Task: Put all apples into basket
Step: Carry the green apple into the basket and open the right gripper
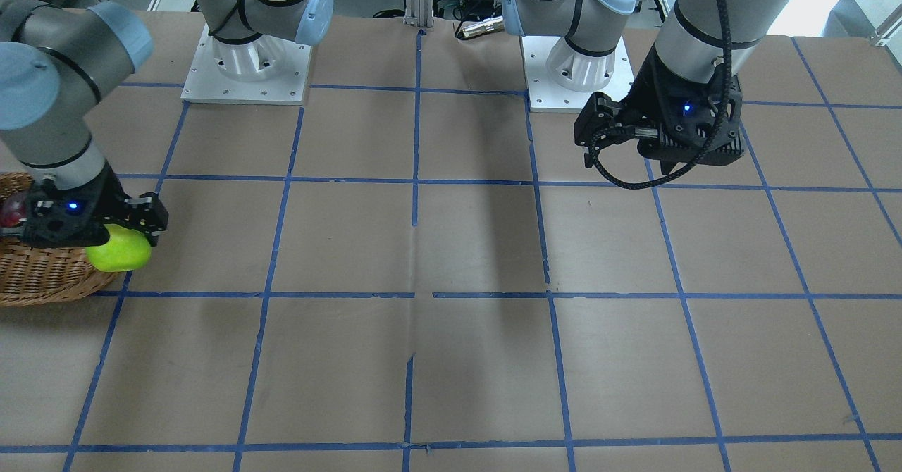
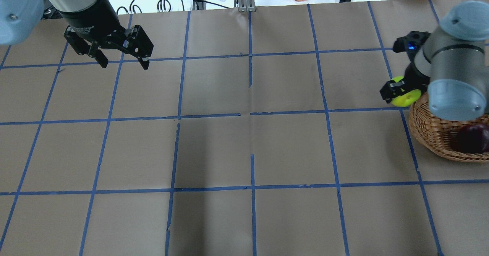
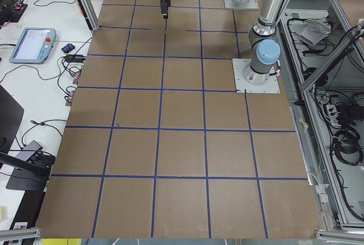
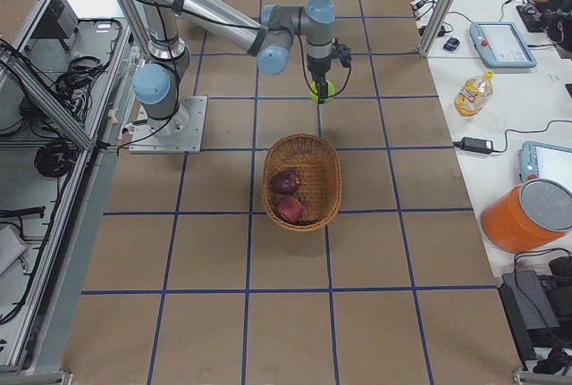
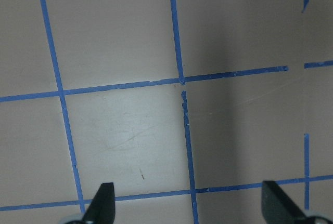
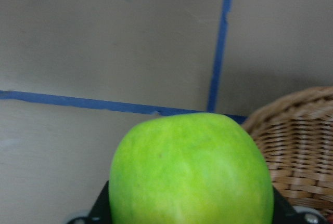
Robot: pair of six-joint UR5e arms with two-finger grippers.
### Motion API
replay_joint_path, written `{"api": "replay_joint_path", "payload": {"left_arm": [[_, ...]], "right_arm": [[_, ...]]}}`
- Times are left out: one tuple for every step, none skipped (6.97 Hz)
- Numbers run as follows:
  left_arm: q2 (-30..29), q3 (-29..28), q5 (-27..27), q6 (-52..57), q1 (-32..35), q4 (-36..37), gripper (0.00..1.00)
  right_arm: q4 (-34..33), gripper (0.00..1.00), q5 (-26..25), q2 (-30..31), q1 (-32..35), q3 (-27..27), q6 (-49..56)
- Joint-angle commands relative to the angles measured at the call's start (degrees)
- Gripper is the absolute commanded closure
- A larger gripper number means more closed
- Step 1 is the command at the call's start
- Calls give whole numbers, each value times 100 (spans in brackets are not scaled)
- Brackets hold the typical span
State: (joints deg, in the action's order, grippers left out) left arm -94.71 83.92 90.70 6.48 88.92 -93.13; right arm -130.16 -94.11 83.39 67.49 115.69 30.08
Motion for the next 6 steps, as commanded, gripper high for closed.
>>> {"api": "replay_joint_path", "payload": {"left_arm": [[-48, -34, 0, -6, 3, 15, 0], [13, 1, 0, -6, 3, 15, 0], [22, 37, 0, -15, 11, 15, 0], [-4, 28, 0, -23, 12, 15, 0], [-4, 28, 0, -32, 12, 15, 0], [-21, 37, 0, -32, 12, 15, 0]], "right_arm": [[-386, 30, 42, 19, -1120, 181, 935], [-369, 0, 251, 54, -1324, 321, 1034], [-334, 0, 340, 107, -1326, 314, 1026], [101, 0, 350, 316, -1309, 244, 957], [836, 0, 358, 753, -1300, -9, 843], [2097, 0, 350, 1167, -1291, -542, 694]]}}
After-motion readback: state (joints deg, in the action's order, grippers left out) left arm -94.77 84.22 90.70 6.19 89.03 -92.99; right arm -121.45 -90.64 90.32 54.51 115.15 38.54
